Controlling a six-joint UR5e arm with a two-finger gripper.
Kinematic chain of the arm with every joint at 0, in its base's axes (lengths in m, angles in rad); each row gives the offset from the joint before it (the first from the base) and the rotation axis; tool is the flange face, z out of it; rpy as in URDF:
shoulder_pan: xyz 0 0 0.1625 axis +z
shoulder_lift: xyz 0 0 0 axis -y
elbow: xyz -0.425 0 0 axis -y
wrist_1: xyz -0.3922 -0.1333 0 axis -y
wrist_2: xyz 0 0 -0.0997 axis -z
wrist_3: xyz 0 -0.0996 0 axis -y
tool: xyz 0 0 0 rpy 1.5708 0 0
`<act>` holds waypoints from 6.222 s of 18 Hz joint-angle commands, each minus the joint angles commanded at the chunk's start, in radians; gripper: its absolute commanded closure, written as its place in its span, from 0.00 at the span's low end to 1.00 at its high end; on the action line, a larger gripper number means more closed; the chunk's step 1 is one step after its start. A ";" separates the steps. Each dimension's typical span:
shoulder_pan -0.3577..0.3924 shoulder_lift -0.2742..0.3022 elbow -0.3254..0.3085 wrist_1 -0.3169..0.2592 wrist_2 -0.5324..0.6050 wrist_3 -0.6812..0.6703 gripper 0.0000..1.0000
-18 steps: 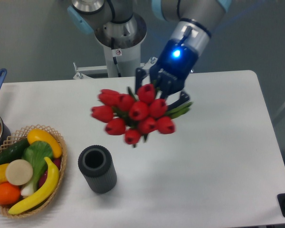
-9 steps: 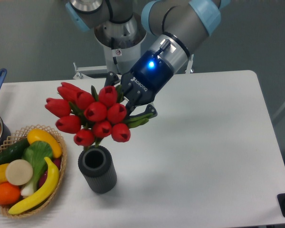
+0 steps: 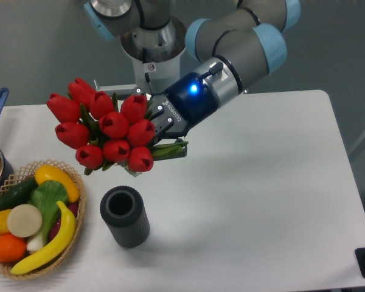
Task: Insert the flowers into the vase
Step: 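Carry the red tulip bunch toward the black vase, then lower the tulip stems into the black vase opening, then push the tulip bunch further down into the vase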
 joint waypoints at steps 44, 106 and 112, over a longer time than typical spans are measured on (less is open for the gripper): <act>-0.048 -0.127 -0.094 0.000 -0.046 0.155 0.67; -0.014 -0.179 -0.224 0.002 0.052 0.262 0.66; 0.003 -0.166 -0.256 0.002 0.048 0.299 0.46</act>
